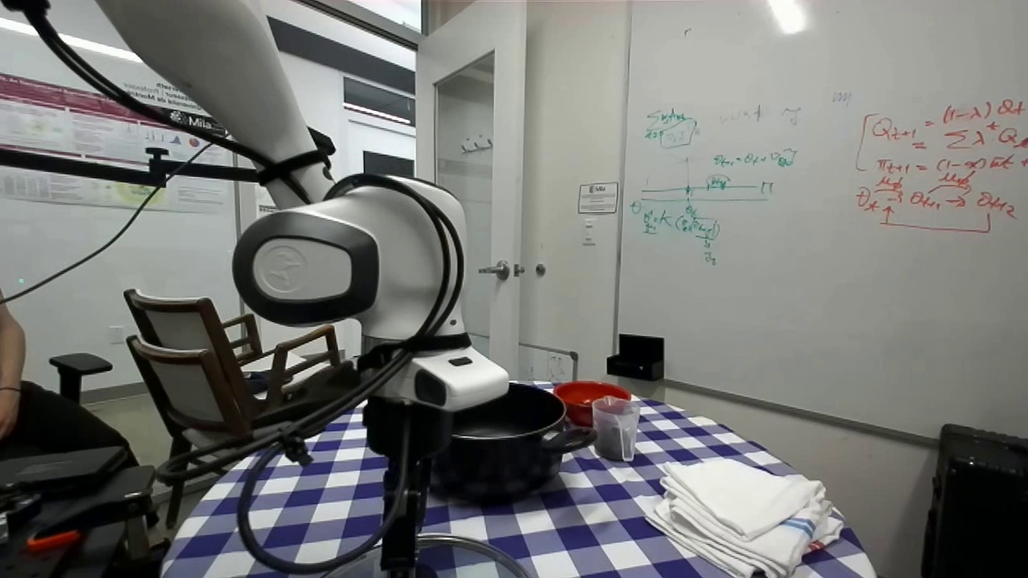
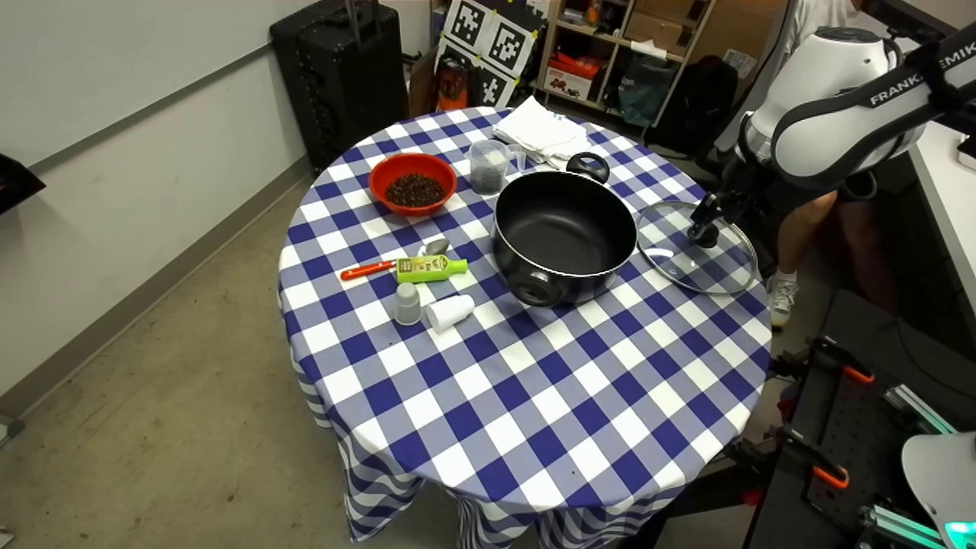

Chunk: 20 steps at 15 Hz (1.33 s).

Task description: Put the lid on the black pot

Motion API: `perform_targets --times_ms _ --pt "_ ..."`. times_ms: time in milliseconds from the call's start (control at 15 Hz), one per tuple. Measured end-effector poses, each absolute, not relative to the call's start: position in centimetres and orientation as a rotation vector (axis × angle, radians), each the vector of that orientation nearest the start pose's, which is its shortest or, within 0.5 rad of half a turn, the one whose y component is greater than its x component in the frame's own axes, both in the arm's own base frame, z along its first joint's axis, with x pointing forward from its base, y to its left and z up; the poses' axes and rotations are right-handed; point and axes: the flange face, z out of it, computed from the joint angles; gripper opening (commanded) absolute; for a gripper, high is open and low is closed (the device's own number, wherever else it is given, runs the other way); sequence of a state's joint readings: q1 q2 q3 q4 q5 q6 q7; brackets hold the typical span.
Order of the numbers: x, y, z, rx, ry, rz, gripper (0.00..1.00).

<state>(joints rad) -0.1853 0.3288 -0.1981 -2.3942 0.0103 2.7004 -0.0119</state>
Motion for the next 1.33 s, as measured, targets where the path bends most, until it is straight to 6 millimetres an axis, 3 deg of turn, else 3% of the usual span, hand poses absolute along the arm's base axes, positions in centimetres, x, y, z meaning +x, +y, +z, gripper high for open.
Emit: perform_targets --times_ms 467,533,600,800,1067,1133,1333 --pt "46.9 -20.4 17.3 -3.147 0.613 0.044 1.00" --pt "47.0 -20.5 17.2 -3.147 0.617 0.046 0.96" --pt "47.0 -20.7 17.0 -3.147 0.618 0.052 0.74" --pt "47.3 -20.7 16.6 -3.147 0.614 0.079 0.64" --pt "47.6 -20.5 16.3 -3.140 0.608 0.134 0.32" --pt "47.8 -20.5 16.4 -3.138 0.609 0.151 0.27" --pt "48.2 -20.6 16.6 -3.125 0.619 0.219 0.25"
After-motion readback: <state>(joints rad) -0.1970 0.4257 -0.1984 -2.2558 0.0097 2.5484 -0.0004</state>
